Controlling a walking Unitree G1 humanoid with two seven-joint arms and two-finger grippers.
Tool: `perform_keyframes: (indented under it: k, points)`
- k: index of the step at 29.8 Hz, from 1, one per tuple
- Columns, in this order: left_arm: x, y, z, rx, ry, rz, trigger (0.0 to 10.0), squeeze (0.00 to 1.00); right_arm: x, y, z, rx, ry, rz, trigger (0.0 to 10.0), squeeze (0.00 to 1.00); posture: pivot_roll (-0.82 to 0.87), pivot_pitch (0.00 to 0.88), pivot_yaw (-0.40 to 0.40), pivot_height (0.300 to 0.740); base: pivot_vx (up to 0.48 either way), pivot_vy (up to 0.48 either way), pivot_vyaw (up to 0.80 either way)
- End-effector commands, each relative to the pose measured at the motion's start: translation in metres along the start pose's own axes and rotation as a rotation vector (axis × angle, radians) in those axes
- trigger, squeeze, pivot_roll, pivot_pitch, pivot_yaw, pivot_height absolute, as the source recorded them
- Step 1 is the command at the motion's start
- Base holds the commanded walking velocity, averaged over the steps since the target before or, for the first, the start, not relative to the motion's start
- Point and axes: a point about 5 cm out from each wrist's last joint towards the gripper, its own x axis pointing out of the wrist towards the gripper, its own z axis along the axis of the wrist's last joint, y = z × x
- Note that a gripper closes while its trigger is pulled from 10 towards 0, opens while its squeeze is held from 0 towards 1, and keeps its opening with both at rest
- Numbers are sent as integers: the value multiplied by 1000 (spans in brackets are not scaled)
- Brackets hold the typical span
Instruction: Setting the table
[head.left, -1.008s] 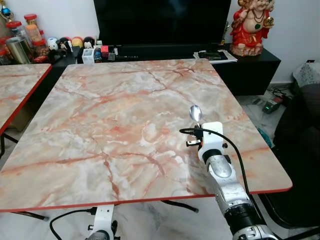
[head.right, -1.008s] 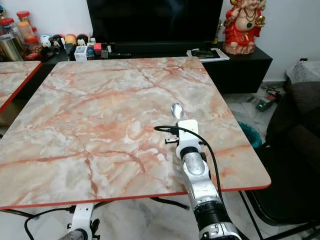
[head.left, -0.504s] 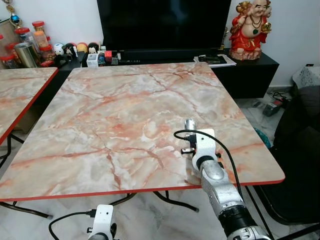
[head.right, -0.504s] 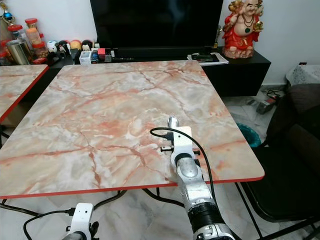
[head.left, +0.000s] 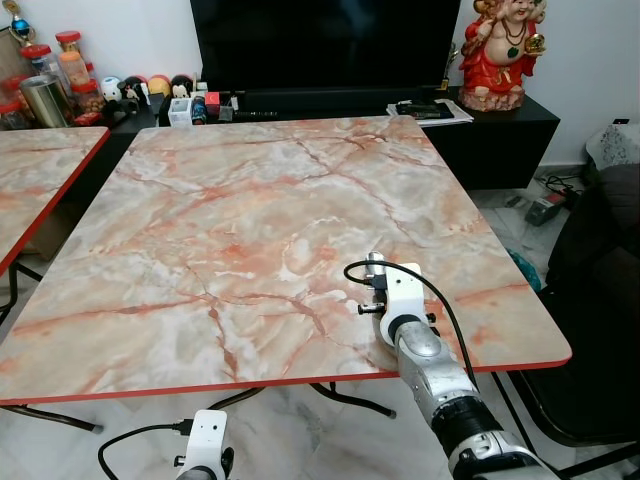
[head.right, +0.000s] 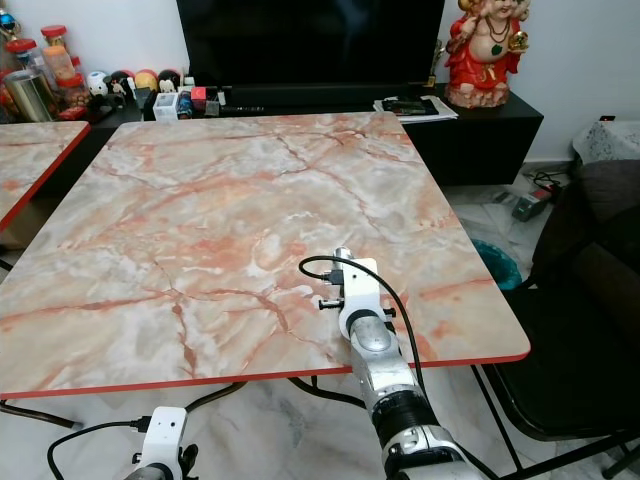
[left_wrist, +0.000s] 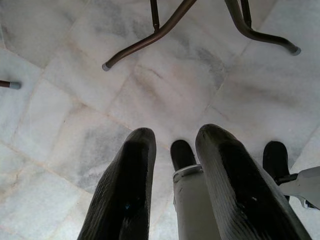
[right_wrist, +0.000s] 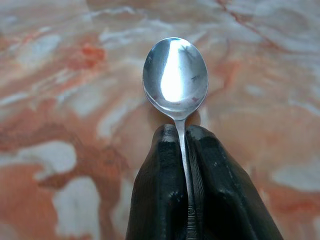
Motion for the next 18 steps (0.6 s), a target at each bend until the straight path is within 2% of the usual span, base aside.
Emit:
perform_keyframes:
  k: [1, 8, 18]
  points:
    - [-1, 3, -3, 6, 16, 8, 10000, 0, 4, 1, 6, 9, -10, -6, 10000, 0, -47, 0, 3, 740, 0, 0, 0]
    - [0, 3, -2, 9, 17, 8, 10000, 0, 7, -1, 10, 28, -11, -30, 10000, 0, -46, 0, 6, 740, 0, 0, 0]
    - [0, 4, -1, 12, 20, 8, 10000, 0, 7, -8, -1, 17, 20, -57, 10000, 0, -39, 0, 8, 740, 0, 0, 0]
